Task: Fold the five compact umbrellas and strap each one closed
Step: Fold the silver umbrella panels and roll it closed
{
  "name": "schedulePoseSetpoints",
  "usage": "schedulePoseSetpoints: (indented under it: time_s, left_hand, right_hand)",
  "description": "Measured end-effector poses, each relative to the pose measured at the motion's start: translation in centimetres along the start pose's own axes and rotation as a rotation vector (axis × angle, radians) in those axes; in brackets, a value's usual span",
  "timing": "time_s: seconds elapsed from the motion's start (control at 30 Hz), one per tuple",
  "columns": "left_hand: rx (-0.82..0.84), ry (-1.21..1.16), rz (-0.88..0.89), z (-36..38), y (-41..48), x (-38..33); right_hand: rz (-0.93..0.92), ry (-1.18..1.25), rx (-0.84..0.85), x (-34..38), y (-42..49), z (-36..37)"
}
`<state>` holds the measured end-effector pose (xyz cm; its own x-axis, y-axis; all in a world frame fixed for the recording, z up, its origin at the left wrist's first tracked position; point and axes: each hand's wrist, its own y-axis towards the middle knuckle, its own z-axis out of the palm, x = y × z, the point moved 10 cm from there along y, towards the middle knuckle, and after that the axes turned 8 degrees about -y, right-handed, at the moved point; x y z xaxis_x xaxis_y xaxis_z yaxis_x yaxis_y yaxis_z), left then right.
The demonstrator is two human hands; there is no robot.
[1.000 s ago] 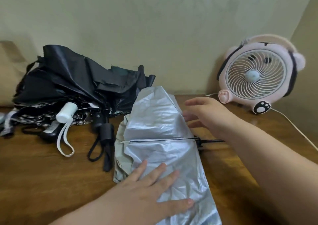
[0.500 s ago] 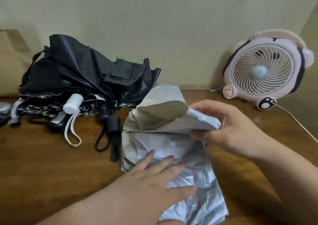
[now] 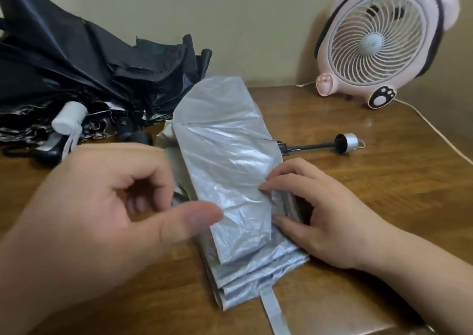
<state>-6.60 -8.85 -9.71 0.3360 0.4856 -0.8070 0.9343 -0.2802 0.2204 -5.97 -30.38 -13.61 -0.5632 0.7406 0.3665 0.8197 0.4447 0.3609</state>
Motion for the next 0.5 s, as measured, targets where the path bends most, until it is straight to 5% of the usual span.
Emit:
schedulePoseSetpoints:
  time_s: [0.13, 0.4, 0.5]
  left_hand:
    - [0.000, 0.036, -0.046, 0.7, 0.9, -0.8]
    - [-0.247, -0.609, -0.169, 0.2, 2.1, 3.5]
    - [-0.207, -0.934, -0.182, 1.1, 2.8, 3.7]
  right_hand:
    - [0.034, -0.013, -0.032, -0.2, -0.1, -0.4]
    - [0.129, -0.105, -0.057, -0.6, -0.1, -0.8]
    - [0.110, -0.088, -0.071, -0.6, -0.1, -0.9]
